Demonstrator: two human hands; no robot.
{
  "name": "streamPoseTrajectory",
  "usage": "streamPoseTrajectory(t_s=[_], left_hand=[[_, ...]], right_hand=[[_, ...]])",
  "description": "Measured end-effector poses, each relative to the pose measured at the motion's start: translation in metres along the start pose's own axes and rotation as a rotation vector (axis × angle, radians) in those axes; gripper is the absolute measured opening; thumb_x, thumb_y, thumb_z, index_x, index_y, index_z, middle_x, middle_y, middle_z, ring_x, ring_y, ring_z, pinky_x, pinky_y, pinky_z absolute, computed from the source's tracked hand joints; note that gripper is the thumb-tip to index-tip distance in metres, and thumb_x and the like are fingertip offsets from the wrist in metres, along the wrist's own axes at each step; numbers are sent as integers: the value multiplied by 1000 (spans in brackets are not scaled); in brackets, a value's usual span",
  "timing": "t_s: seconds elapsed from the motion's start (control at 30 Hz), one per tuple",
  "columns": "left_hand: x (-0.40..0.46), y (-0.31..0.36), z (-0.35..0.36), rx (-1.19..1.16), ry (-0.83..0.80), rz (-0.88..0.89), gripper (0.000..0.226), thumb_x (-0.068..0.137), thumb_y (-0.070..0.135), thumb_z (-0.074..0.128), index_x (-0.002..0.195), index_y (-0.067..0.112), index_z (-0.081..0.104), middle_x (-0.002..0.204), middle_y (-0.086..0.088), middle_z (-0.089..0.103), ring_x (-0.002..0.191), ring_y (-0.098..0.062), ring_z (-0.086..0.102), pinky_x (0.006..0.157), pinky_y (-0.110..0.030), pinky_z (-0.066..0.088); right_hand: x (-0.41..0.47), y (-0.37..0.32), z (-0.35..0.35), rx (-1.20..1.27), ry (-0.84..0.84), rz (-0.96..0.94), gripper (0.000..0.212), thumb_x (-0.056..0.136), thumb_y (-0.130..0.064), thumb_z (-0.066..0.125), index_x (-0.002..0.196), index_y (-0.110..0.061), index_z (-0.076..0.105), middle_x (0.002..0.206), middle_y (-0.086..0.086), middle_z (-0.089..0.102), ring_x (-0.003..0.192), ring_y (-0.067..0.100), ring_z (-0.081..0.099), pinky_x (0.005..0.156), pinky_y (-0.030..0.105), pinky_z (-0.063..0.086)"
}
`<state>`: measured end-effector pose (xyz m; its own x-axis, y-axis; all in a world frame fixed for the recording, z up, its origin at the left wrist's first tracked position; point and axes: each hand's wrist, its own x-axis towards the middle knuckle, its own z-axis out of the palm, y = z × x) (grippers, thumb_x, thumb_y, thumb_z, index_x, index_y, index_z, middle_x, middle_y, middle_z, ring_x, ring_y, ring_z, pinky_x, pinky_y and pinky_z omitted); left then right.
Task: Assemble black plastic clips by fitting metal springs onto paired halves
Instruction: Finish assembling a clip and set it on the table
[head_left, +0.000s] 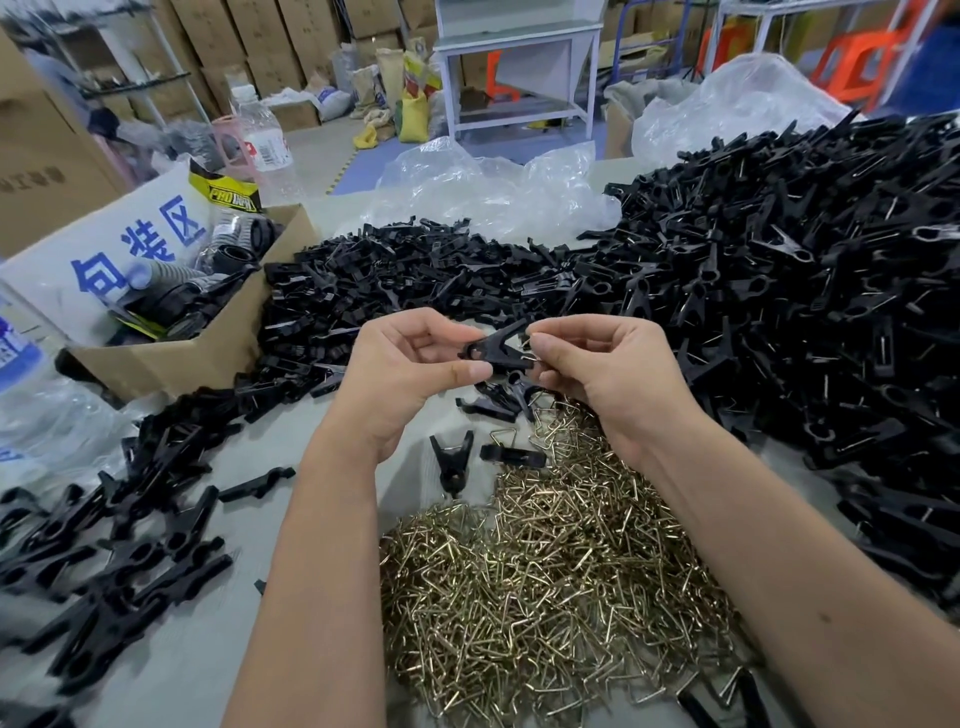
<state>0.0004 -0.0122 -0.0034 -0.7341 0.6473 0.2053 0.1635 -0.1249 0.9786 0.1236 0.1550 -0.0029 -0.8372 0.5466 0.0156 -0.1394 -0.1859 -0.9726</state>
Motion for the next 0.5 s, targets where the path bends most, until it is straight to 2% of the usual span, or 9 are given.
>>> streamPoseTrajectory(t_s=[0.17, 0.5], left_hand=[[1, 0, 4, -8, -4, -3, 33, 59, 0, 88, 88, 4, 73, 94, -10, 80, 82, -17, 75, 67, -21, 57], [1, 0, 7, -7, 7, -12, 32, 58, 2, 89, 86, 5, 74, 95, -12, 79, 81, -17, 73, 65, -19, 55]], right_hand=[[-2, 1, 1, -72, 48, -38, 7, 82, -2, 84, 82, -8, 81, 75, 13, 77, 63, 20, 72, 56, 21, 55], [-2, 2, 3, -60, 93, -45, 7, 85, -1, 82, 81, -7, 79, 74, 9, 77, 61, 15, 69, 56, 18, 53]])
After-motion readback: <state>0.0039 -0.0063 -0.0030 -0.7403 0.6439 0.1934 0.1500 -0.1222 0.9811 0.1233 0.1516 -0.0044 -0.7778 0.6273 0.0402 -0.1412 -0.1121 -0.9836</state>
